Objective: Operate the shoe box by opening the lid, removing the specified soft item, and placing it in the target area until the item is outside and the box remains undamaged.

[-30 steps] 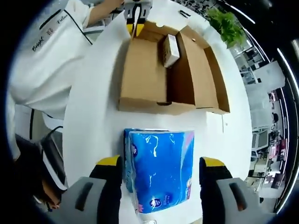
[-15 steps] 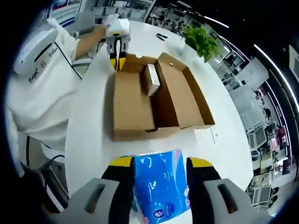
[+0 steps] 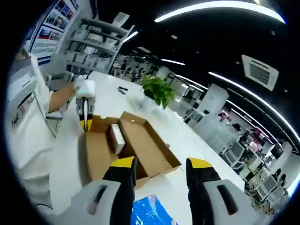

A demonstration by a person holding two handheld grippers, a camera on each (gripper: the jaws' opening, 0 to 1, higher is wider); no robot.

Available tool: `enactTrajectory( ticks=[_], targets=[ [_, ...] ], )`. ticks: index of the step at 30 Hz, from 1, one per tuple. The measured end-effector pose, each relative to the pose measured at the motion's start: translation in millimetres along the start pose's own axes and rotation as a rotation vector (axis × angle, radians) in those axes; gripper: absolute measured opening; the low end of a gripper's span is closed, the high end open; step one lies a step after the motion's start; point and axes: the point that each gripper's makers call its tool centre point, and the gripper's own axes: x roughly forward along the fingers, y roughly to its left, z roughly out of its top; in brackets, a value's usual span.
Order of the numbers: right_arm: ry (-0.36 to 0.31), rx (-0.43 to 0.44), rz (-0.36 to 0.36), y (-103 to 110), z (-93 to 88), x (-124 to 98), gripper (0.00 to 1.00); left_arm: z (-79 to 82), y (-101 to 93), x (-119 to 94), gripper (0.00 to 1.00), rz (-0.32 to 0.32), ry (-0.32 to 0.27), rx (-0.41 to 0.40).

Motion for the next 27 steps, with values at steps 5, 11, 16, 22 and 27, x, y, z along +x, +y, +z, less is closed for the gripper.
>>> enactTrajectory(
  ticks=[5,11,16,22,27],
  targets=[
    [-0.066,0.102,-0.09,-14.1,2.4,0.3,0.43,0.0,0.4,-0.2,0.07,0.004,-0.005,0.0],
    [-0.159,0.237,-0.144,-10.3,17.1,-5.5,0.42,0.0,0.5,-0.2,0.07,0.002,-0.006,-0.004],
    [-0.212,0.345,-0.112,2.0,28.2,-8.5,0.44,0.1,0.5,-0.2,0.07,0.006,-0.007,-0.003],
    [-0.196,0.322,-0.192,7.7,36.6,-17.4,0.57,0.3,0.4,-0.2,0.07,0.007,-0.01,-0.002],
    [-0.117,0.297,-0.215,15.3,27.9,-18.5,0.56,0.5,-0.3,-0.2,0.07,0.003,-0.012,0.004]
  ],
)
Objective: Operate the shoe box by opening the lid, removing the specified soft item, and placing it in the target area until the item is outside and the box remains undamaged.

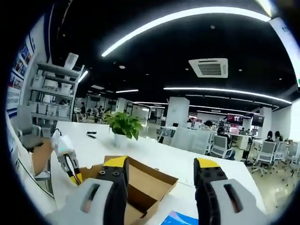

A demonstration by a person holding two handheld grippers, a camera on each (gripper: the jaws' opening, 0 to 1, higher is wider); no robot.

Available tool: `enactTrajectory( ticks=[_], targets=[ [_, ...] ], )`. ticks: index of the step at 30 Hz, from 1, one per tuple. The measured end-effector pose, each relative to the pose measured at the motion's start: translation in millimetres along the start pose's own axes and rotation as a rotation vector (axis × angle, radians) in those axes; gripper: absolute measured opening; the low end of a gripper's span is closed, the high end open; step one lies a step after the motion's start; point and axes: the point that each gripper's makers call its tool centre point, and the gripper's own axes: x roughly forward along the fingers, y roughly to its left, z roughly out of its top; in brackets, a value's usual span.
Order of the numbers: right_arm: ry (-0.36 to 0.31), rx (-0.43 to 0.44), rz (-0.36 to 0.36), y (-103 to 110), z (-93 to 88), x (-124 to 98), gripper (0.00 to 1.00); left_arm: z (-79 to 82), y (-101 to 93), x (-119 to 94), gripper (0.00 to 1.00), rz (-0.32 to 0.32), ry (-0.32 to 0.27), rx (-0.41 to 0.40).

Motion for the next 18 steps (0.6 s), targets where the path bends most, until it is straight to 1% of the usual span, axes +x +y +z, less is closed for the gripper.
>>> enactTrajectory(
  ticks=[1,2,3,5,6,7,8,10,11,13,14,16,17,18],
  targets=[
    [0.01,-0.033,0.008,2.6,-3.4,1.2,0.56,0.0,-0.1,0.1,0.07,0.001,0.001,0.004],
    [0.035,-0.081,0.008,5.5,-9.8,2.8,0.54,0.0,-0.2,0.1,0.07,0.001,0.0,0.007],
    [0.046,-0.123,-0.038,1.8,-14.1,4.2,0.54,0.1,-0.1,0.0,0.07,0.004,-0.001,0.008],
    [0.055,-0.171,-0.029,6.8,-18.9,6.8,0.54,0.2,0.2,-0.2,0.07,0.008,-0.005,0.007],
    [0.04,-0.145,-0.012,13.0,-20.6,9.8,0.54,0.2,0.2,-0.5,0.07,0.009,-0.008,0.007],
    [0.028,-0.125,-0.011,13.3,-19.8,12.0,0.54,0.3,0.2,-0.6,0.07,0.01,-0.01,0.008],
    [0.024,-0.129,-0.007,15.3,-19.4,13.0,0.53,0.5,0.1,-0.6,0.07,0.008,-0.011,0.008],
    [0.009,-0.145,0.004,19.0,-16.9,14.2,0.48,0.5,0.1,-0.6,0.07,0.006,-0.01,0.006],
    [-0.041,-0.135,0.021,26.0,-9.3,14.9,0.46,0.8,0.2,-0.5,0.07,0.002,-0.012,0.0],
    [-0.088,-0.089,0.071,36.8,-3.6,18.2,0.45,0.5,0.2,-0.4,0.06,-0.001,-0.007,-0.002],
    [-0.093,-0.074,0.094,41.3,-3.5,20.1,0.46,0.5,0.1,-0.3,0.06,-0.002,-0.005,-0.001],
    [-0.062,-0.09,0.089,43.1,-8.5,24.3,0.48,0.5,0.1,-0.4,0.06,-0.002,-0.008,-0.001],
    [-0.059,-0.106,0.091,45.3,-9.1,24.4,0.47,0.5,0.2,-0.6,0.06,-0.004,-0.01,-0.007],
    [-0.072,-0.113,0.091,47.8,-7.3,22.2,0.44,0.5,0.5,-0.9,0.06,-0.005,-0.011,-0.014]
  ],
)
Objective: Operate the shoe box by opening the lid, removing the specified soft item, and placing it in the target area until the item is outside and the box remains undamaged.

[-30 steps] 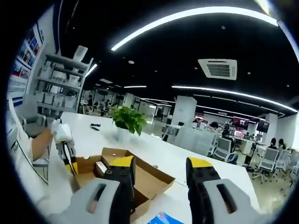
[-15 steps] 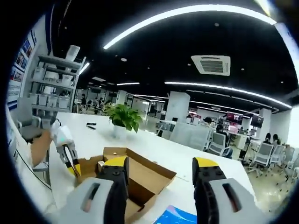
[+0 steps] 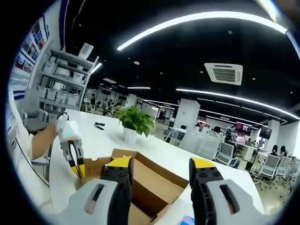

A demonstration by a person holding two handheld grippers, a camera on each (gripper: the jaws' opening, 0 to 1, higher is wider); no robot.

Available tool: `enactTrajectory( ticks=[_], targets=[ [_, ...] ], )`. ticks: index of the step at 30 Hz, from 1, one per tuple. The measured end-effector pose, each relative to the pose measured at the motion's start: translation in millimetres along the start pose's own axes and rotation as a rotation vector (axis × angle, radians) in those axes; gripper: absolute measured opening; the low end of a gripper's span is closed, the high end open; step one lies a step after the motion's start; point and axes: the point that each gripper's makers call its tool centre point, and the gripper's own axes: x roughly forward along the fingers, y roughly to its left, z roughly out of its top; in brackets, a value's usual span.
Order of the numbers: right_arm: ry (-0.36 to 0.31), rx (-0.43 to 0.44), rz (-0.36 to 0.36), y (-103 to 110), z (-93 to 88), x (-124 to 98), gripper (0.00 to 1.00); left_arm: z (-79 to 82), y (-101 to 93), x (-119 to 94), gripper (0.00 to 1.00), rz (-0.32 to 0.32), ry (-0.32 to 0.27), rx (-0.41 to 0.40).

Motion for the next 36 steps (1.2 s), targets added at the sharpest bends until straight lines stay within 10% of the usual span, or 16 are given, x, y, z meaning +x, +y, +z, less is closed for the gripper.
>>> enactTrajectory(
  ticks=[15,23,36],
  targets=[
    [-0.012,0.052,0.049,13.9,-6.9,3.6,0.43,0.9,-1.3,0.3,0.04,-0.041,-0.002,-0.007],
    [0.042,-0.164,0.076,34.2,-23.4,33.0,0.38,0.3,-2.0,-0.1,0.04,-0.05,-0.003,-0.001],
    [0.032,-0.031,0.24,69.2,-30.0,57.9,0.33,0.0,-2.8,-0.4,0.04,-0.049,-0.003,-0.008]
  ],
)
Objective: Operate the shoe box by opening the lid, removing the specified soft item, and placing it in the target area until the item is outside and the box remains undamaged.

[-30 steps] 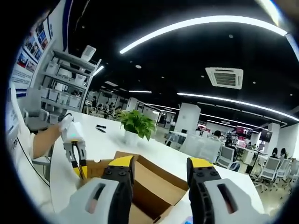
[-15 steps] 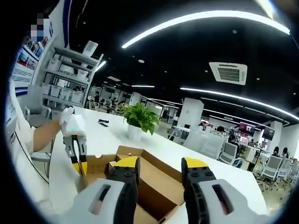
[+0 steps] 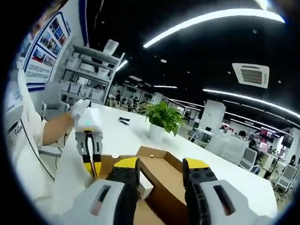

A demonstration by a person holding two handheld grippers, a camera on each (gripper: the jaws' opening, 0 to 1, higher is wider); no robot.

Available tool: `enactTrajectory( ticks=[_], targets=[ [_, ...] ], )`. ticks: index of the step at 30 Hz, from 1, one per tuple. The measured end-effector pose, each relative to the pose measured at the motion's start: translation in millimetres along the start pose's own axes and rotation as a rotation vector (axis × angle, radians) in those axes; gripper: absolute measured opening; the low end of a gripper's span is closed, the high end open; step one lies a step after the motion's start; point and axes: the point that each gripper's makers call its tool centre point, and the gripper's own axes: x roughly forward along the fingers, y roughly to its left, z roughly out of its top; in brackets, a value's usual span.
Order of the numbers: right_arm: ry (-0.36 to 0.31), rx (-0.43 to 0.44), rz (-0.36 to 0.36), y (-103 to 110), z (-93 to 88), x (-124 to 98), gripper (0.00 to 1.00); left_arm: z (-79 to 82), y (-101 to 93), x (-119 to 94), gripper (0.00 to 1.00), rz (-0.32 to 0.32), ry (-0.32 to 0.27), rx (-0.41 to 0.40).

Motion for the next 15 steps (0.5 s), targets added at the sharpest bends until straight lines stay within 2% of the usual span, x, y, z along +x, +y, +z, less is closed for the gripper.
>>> enactTrajectory(
  ticks=[2,8,11,15],
  targets=[
    [0.023,-0.055,-0.026,-3.1,-4.9,2.4,0.31,0.0,-0.2,0.2,0.04,0.001,0.003,-0.001],
    [0.05,-0.062,-0.013,3.5,-14.5,11.0,0.31,0.1,-0.9,-0.3,0.03,-0.019,-0.001,-0.001],
    [0.094,-0.087,0.019,10.4,-24.8,16.7,0.32,0.3,-1.7,0.5,0.03,-0.019,0.007,0.001],
    [0.121,-0.107,0.047,15.6,-33.3,23.1,0.33,0.5,-1.8,0.4,0.03,-0.019,0.005,-0.003]
  ],
)
